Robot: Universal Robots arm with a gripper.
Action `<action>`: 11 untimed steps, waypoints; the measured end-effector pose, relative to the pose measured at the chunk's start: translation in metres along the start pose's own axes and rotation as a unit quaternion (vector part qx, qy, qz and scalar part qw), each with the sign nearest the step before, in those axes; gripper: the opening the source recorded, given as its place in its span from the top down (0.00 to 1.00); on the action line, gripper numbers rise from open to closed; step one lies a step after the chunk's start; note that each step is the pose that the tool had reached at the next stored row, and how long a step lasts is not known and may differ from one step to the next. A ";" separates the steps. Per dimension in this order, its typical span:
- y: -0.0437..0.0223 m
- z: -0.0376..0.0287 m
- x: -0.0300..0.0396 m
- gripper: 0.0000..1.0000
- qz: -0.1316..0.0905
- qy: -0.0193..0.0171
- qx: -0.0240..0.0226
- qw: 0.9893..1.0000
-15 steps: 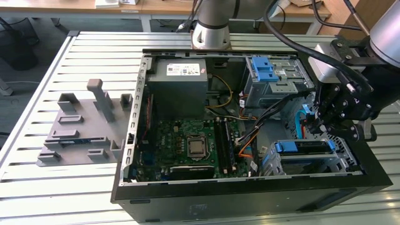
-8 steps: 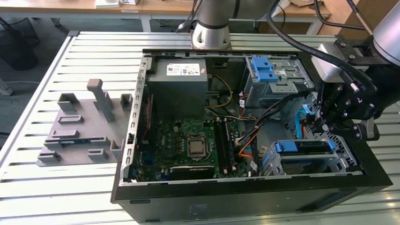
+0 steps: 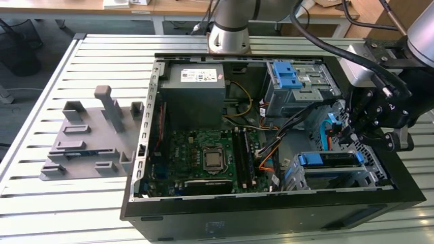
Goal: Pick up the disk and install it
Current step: 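Insert the first disk wire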
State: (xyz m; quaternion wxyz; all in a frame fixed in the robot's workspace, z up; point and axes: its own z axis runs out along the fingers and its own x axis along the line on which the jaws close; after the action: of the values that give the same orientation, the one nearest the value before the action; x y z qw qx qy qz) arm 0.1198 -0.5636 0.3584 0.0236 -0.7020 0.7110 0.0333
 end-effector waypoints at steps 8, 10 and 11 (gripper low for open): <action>-0.0048 0.0009 -0.0021 0.76 -0.001 0.000 0.000 1.000; -0.0049 0.0016 -0.0023 0.76 -0.001 0.000 0.000 1.000; -0.0050 0.0019 -0.0024 0.75 -0.001 0.000 0.000 1.000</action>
State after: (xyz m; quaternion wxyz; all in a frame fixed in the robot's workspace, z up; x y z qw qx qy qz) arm 0.1248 -0.5611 0.3566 0.0235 -0.7027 0.7104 0.0333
